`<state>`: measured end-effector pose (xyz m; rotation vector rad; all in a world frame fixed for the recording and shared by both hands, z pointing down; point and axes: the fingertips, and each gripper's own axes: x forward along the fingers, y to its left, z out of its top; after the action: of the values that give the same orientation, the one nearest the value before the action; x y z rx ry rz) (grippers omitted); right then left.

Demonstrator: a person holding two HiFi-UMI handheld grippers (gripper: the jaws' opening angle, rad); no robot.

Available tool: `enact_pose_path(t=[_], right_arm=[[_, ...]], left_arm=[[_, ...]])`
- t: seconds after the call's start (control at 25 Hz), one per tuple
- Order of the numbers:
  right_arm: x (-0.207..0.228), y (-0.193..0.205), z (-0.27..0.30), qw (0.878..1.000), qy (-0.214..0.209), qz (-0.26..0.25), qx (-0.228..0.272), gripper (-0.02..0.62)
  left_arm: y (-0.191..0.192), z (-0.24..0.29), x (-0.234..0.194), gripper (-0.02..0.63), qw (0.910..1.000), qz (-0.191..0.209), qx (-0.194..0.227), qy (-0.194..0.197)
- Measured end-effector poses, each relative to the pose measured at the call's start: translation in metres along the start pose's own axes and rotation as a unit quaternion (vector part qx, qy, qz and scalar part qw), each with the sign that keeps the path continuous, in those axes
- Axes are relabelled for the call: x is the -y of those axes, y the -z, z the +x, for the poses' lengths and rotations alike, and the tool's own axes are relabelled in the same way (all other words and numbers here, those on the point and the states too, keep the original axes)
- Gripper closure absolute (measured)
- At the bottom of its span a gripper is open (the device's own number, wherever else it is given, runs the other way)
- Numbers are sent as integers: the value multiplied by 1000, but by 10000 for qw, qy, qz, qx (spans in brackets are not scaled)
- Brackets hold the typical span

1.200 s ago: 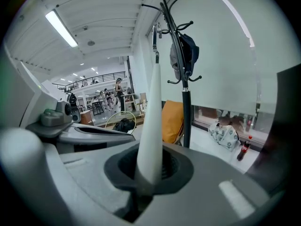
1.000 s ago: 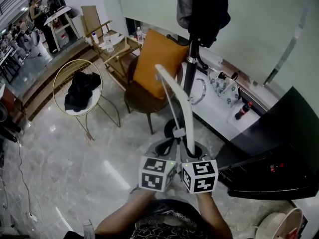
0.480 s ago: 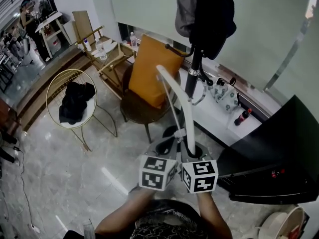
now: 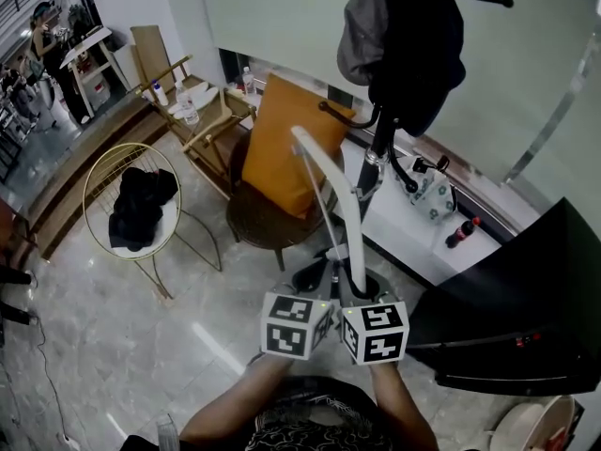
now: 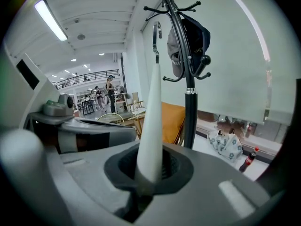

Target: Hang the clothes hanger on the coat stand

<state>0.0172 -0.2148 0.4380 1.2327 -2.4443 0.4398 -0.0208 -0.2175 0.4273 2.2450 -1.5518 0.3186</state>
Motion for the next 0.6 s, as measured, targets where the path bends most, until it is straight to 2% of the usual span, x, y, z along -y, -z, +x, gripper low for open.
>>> enact_pose_path(t=[0.6], right_arm=[[15, -20, 61, 9995, 300, 73, -116, 572]], left_arm=[[-19, 45, -45, 600, 9995, -35, -96, 291]])
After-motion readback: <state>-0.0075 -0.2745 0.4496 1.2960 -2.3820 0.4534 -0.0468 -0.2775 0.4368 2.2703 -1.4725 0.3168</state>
